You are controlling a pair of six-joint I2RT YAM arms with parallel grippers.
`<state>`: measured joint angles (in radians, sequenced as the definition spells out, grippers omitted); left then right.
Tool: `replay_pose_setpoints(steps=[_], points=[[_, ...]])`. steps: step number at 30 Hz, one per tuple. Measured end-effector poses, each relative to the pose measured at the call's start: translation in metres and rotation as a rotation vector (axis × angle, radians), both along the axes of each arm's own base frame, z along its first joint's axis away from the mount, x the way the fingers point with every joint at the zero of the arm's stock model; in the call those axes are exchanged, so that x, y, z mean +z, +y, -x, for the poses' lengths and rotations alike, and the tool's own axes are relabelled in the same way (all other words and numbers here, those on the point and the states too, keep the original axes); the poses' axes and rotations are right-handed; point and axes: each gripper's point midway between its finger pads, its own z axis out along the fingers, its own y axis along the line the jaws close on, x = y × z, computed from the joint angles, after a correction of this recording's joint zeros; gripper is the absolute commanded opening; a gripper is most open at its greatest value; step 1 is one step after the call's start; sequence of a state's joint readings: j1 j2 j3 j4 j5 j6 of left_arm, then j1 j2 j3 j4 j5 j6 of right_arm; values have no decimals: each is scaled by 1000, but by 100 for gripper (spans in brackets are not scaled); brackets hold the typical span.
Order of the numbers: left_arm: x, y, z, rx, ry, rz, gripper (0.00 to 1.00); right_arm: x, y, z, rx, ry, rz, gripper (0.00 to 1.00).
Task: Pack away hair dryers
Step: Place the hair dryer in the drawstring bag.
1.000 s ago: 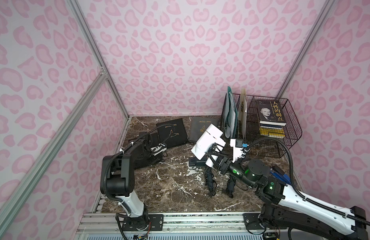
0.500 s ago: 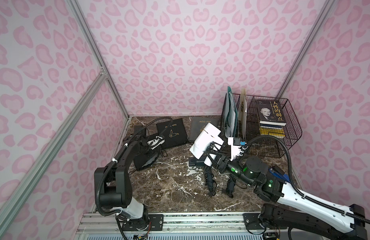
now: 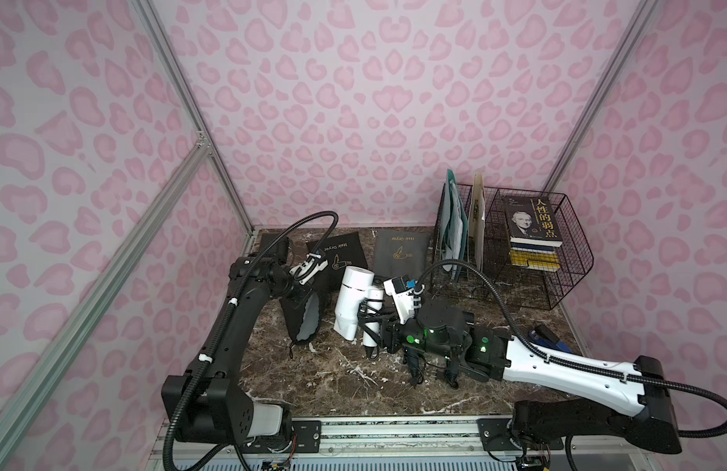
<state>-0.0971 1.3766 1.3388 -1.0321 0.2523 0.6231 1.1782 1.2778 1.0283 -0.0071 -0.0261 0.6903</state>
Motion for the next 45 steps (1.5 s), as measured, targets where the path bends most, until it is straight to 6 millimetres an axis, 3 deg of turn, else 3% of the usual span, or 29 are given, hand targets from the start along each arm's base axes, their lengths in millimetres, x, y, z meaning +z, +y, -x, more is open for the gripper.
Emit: replay_pose_setpoints(steps=[7,20,29,36,45], points=[[11,-15,10,37,20,44,2,-32,33,21,104,54,63,0],[32,-23,26,48,-29,73,1,-70,68,25,147,162,130,0],[36,-24,37,44,-22,86,1,-103,68,21,107,228,222,0],[37,-27,43,41,-9,102,2,-110,63,14,52,229,283,0],[43,-38,56,23,-4,141,2,-105,88,16,59,182,376,0]])
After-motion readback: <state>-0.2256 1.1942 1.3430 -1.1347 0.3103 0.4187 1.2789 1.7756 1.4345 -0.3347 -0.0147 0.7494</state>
